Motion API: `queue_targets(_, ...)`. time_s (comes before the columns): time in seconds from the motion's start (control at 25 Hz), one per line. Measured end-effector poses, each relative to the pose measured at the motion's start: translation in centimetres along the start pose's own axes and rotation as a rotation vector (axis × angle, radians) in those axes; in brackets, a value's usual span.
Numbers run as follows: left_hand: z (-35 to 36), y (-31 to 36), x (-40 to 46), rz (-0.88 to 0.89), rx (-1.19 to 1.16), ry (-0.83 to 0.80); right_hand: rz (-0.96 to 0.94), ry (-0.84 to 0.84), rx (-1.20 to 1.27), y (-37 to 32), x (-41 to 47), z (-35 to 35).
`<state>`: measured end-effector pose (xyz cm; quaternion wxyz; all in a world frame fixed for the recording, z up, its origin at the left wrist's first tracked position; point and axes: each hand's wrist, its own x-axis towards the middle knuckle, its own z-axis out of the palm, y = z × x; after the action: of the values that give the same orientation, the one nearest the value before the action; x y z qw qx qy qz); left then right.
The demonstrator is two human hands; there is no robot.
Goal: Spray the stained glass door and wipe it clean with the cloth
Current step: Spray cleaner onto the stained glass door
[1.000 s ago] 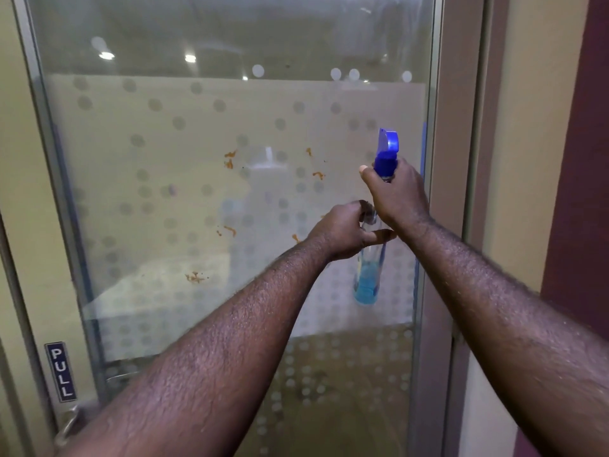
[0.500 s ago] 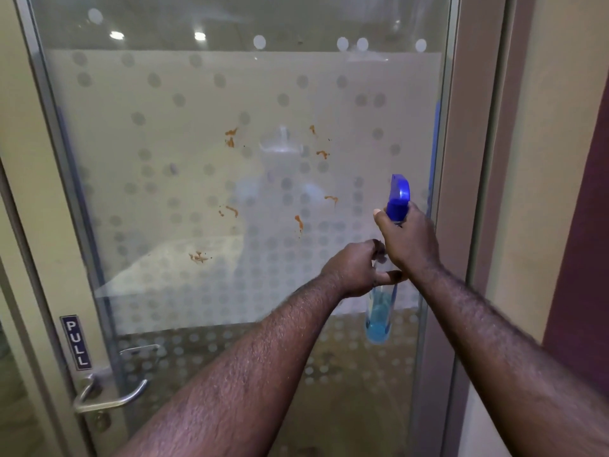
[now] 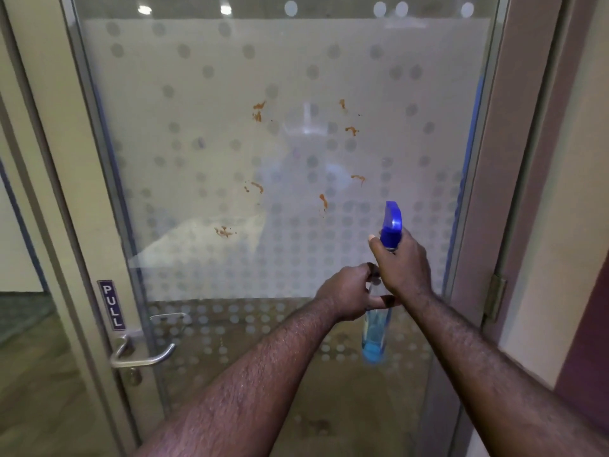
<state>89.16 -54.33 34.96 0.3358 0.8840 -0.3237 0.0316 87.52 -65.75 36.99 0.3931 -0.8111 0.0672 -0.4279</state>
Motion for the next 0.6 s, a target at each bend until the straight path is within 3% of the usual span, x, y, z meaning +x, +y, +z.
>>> queue_targets(0.24,-1.2,-3.5,-2.6,-0.062,-0.024,0.053,0.017,-0.01,0.052,-1.6,-2.4,3.2)
queue_targets(0.6,-3.4,-10.3,-7.6,-0.151,-0.057,0.173,-0.042,-0.17,0.109,-5.8,-6.8,9.0)
